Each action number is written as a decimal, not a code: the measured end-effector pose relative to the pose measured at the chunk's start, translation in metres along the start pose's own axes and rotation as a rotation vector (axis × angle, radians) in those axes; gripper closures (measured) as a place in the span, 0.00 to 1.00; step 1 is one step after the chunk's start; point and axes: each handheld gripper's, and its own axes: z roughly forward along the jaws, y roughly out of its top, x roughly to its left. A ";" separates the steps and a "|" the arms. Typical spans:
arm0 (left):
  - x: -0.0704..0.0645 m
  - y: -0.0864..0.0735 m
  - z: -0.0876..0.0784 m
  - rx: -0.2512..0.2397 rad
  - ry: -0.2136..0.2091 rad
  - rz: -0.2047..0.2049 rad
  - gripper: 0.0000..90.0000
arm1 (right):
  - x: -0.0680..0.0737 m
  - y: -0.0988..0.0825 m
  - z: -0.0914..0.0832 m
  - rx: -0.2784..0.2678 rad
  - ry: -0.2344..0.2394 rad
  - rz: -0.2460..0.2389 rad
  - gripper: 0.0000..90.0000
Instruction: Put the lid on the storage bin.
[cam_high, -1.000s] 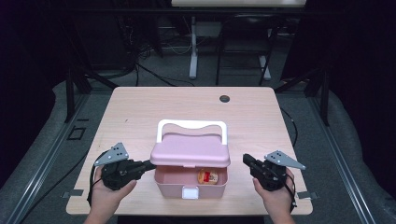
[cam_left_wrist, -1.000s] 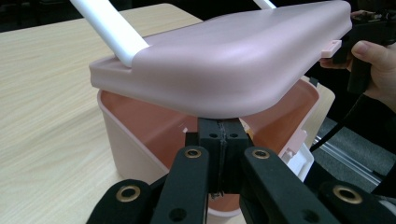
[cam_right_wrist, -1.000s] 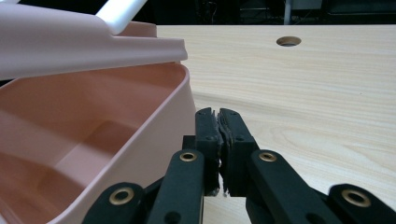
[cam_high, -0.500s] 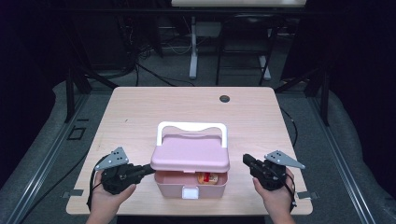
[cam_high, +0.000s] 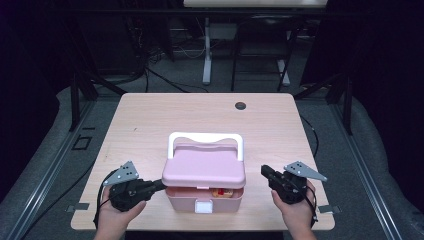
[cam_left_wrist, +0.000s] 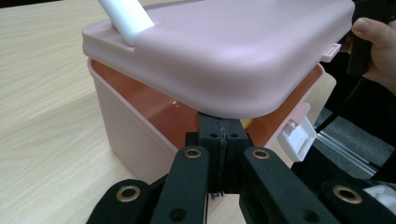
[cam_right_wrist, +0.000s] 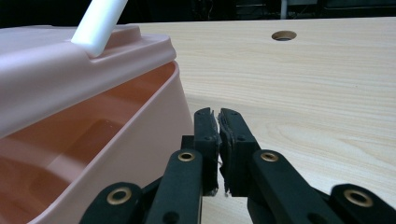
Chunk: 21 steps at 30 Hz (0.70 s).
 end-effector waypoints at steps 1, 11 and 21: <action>0.000 -0.001 0.000 -0.002 -0.001 -0.003 1.00 | 0.000 0.000 0.000 -0.001 0.000 0.000 0.95; 0.002 -0.008 0.000 0.020 0.017 0.001 1.00 | -0.004 -0.002 0.001 0.002 -0.005 0.015 0.94; 0.005 -0.012 0.000 0.033 0.032 -0.002 1.00 | -0.004 -0.003 0.002 -0.001 -0.002 0.017 0.94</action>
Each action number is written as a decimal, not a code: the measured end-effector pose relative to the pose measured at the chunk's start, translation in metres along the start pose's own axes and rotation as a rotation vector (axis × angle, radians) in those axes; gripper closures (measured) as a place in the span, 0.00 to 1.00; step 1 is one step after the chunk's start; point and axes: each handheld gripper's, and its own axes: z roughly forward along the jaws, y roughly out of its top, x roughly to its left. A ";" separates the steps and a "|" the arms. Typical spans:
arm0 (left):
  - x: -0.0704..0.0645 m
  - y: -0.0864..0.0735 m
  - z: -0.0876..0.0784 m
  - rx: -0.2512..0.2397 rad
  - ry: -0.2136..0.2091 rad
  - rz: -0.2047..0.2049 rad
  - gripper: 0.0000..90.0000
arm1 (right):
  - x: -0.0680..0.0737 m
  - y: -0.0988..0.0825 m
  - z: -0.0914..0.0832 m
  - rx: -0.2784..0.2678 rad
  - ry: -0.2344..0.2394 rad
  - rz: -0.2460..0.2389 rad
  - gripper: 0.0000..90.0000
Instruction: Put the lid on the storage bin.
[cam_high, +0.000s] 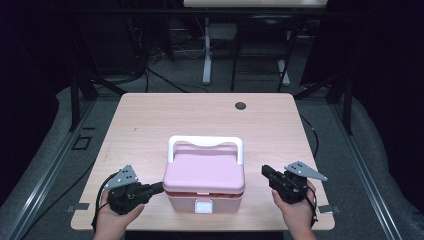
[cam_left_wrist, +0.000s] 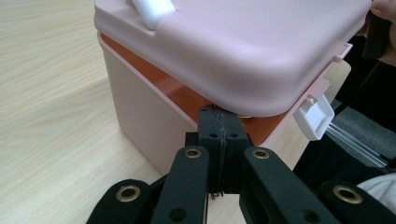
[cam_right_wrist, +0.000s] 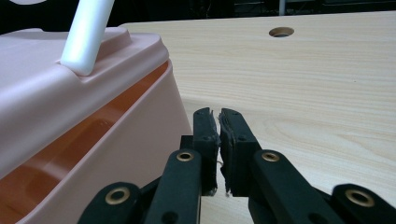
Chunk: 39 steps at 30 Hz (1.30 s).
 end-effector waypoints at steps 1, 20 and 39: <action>0.001 0.000 0.000 0.000 0.001 0.005 1.00 | 0.000 0.000 0.000 0.001 -0.001 -0.002 0.94; 0.008 -0.003 -0.004 -0.011 0.042 -0.021 1.00 | -0.001 0.000 0.000 0.001 -0.001 0.000 0.94; 0.017 -0.010 0.003 -0.012 0.064 -0.032 1.00 | 0.009 -0.003 0.002 0.012 0.012 -0.040 0.94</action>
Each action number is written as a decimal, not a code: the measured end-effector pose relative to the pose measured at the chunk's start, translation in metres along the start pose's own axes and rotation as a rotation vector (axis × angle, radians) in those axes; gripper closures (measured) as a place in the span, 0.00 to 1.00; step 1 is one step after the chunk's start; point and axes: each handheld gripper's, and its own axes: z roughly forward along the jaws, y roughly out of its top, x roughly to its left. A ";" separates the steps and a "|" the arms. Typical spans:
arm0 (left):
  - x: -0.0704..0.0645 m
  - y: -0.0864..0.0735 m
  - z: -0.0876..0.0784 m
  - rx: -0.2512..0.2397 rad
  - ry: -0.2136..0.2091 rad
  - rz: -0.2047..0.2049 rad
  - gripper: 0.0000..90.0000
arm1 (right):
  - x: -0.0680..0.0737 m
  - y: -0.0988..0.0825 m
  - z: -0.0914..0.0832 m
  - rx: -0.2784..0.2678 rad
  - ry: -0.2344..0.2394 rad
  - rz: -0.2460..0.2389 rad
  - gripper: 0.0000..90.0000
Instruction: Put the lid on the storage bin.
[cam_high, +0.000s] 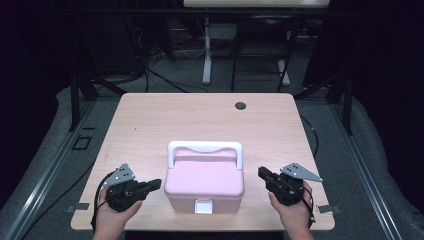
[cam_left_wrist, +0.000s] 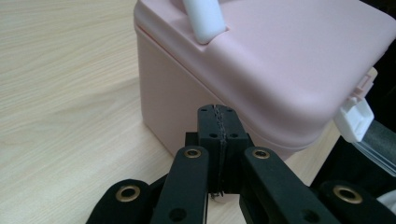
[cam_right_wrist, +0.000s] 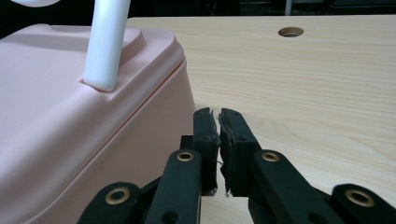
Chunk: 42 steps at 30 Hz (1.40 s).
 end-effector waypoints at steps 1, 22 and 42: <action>0.002 -0.001 0.000 -0.005 0.003 -0.002 1.00 | 0.000 0.000 0.000 0.001 -0.001 0.001 0.94; 0.045 -0.019 -0.002 -0.082 0.169 -0.124 0.83 | -0.006 -0.003 0.002 -0.003 -0.027 -0.008 0.86; 0.054 -0.032 0.012 -0.050 0.211 -0.126 0.60 | -0.023 -0.017 0.025 0.083 -0.093 -0.029 0.67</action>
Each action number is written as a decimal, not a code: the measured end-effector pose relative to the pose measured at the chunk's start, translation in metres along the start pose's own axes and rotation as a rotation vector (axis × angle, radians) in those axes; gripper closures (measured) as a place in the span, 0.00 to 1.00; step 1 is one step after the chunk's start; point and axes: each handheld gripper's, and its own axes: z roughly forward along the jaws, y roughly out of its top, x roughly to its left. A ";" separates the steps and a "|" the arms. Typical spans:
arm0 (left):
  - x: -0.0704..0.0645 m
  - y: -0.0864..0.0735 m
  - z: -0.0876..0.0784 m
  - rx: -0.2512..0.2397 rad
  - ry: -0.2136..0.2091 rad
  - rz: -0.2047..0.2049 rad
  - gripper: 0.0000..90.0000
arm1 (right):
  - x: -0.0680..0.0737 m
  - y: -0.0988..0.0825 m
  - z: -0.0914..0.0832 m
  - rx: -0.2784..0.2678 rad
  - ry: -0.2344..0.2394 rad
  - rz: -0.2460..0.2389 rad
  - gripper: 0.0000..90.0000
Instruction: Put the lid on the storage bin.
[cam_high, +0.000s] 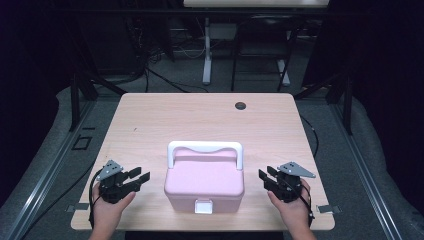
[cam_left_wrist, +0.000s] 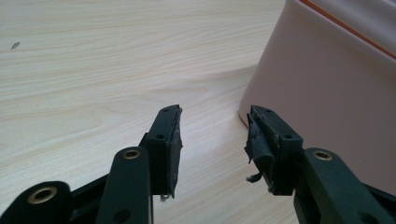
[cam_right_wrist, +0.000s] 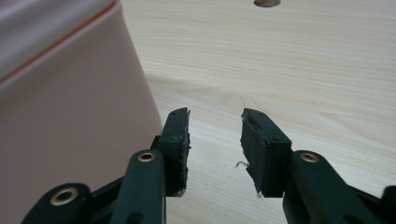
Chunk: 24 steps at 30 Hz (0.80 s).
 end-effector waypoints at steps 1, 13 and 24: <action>0.000 -0.001 0.001 0.001 0.002 0.004 0.60 | -0.001 -0.001 0.002 -0.005 -0.008 -0.007 0.65; -0.003 -0.005 0.011 0.042 -0.006 0.016 0.58 | -0.001 -0.005 0.010 0.021 0.003 -0.028 0.59; -0.003 -0.006 0.013 0.046 0.006 0.031 0.55 | 0.001 -0.008 0.014 0.036 -0.012 -0.042 0.56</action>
